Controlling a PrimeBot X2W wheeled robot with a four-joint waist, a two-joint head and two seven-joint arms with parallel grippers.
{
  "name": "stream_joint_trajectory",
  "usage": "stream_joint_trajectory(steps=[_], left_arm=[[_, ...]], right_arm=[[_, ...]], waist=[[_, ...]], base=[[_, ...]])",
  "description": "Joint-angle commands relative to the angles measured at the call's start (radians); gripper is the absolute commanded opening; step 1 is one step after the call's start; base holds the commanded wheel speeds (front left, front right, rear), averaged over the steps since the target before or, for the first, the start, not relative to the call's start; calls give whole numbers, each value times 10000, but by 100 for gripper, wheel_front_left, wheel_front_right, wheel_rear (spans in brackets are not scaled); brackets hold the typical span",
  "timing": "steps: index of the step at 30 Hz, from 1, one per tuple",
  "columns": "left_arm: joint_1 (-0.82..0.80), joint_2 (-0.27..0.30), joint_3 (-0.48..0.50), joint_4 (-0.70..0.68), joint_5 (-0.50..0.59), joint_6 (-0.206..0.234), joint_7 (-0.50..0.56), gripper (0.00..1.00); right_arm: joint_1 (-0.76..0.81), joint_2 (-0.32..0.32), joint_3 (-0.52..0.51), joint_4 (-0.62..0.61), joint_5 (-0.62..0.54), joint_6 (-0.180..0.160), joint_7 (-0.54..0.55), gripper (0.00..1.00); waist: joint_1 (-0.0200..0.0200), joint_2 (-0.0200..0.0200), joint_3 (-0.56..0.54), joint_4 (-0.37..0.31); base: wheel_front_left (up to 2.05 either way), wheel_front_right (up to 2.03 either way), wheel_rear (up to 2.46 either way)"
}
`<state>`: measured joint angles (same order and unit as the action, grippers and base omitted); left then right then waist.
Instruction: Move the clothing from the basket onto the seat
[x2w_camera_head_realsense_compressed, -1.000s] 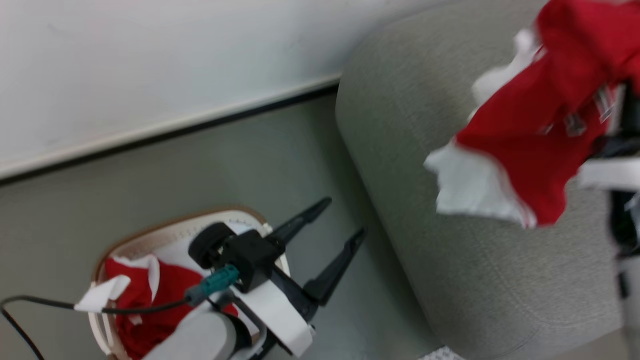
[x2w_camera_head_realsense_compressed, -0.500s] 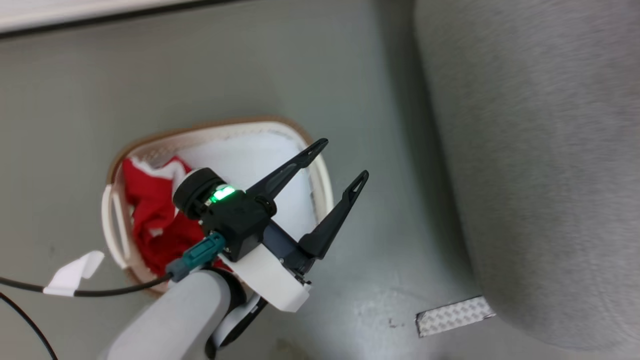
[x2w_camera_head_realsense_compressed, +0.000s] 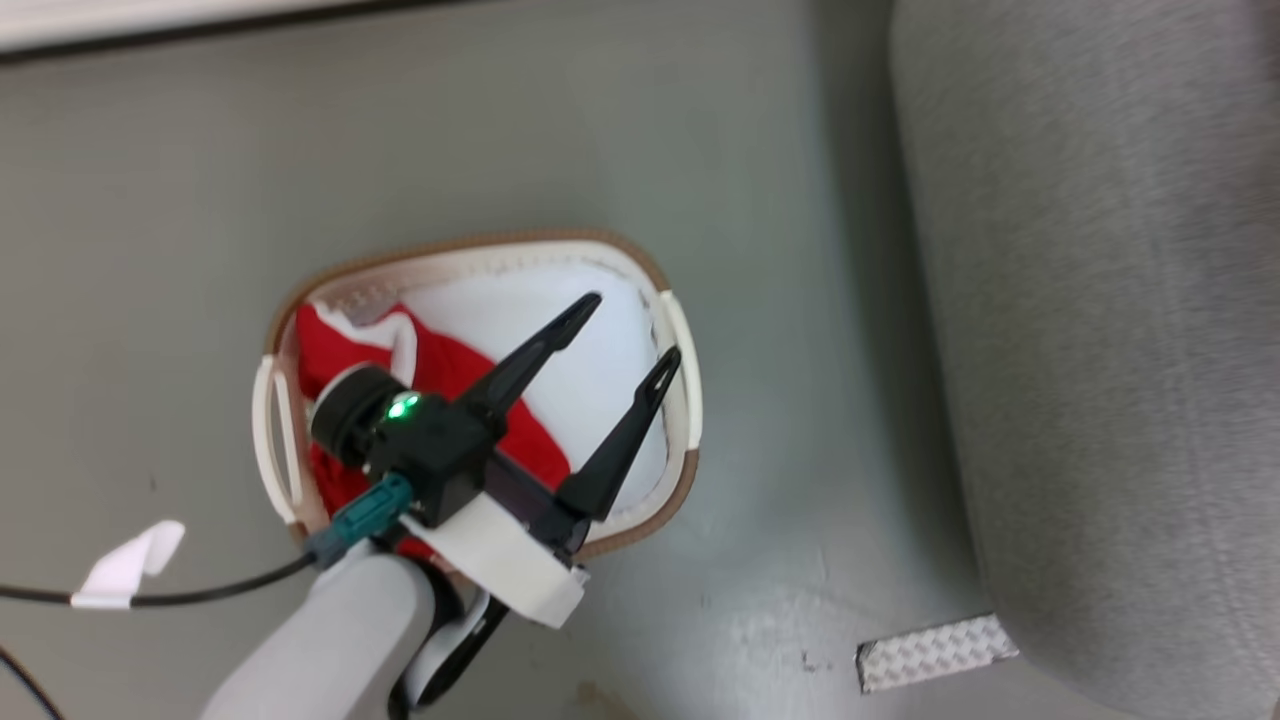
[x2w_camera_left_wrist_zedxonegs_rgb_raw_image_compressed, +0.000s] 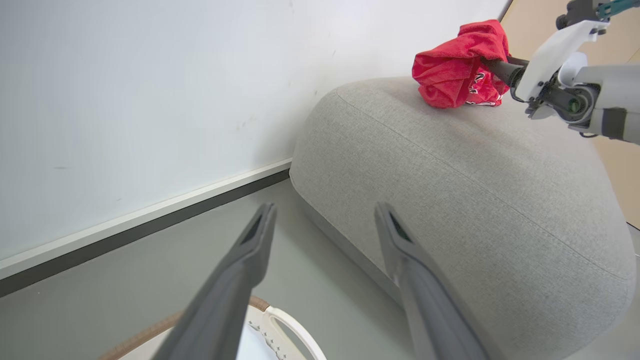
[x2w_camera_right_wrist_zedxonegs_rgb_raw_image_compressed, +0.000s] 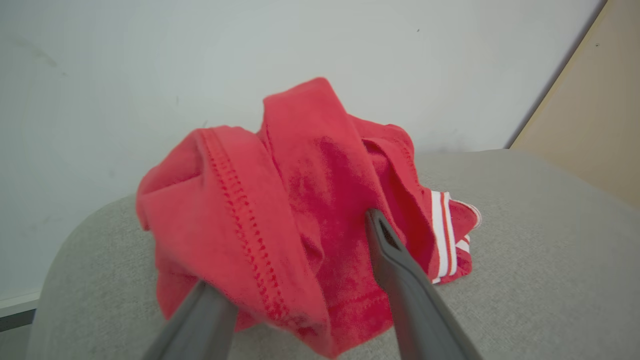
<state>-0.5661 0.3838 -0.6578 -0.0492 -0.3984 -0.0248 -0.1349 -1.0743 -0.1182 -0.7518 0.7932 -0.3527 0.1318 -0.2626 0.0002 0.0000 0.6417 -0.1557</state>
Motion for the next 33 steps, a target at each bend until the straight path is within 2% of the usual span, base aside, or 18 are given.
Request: stream_joint_trajectory(steps=[1, 4, 10, 16, 22, 27, 33], left_arm=[[346, 25, 45, 145, -223, 93, -189, 100], [817, -32, 131, 420, -412, 227, -501, 100], [1913, -127, 293, 953, -757, 564, -1001, 100], [3060, -136, 710, 1293, -1004, 910, -1226, 100], [3979, -221, 1181, 1441, -1147, 1135, -1293, 100], [4734, -475, 1888, 1209, -852, 1258, -1299, 100], [5514, -869, 2940, 1223, -412, 1160, -1295, 100]], right_arm=[[623, 105, 199, -301, 52, -21, -29, 100], [1596, 374, 766, -648, 385, -21, -19, 100], [3864, 506, 2201, -1683, 1408, -21, -18, 100], [5920, 630, 3621, -2868, 2489, -21, -17, 100], [7197, 675, 4663, -3626, 3000, -21, -19, 100], [8198, 667, 5547, -4366, 3128, -21, -19, 100], [9270, 655, 6454, -5260, 3343, -21, -19, 100]], waist=[[-2, 0, -917, -359], [-2, 0, -1812, -479], [-2, 0, -3549, -427], [-2, 0, -4812, -275], [-2, 0, -5616, -104], [-2, 0, -6177, 216], [-2, 0, -6493, 762]], base=[[0, 0, 0], [0, 0, 0], [0, 0, 0], [0, 0, 0], [0, 0, 0], [0, 0, 0], [0, 0, 0]])
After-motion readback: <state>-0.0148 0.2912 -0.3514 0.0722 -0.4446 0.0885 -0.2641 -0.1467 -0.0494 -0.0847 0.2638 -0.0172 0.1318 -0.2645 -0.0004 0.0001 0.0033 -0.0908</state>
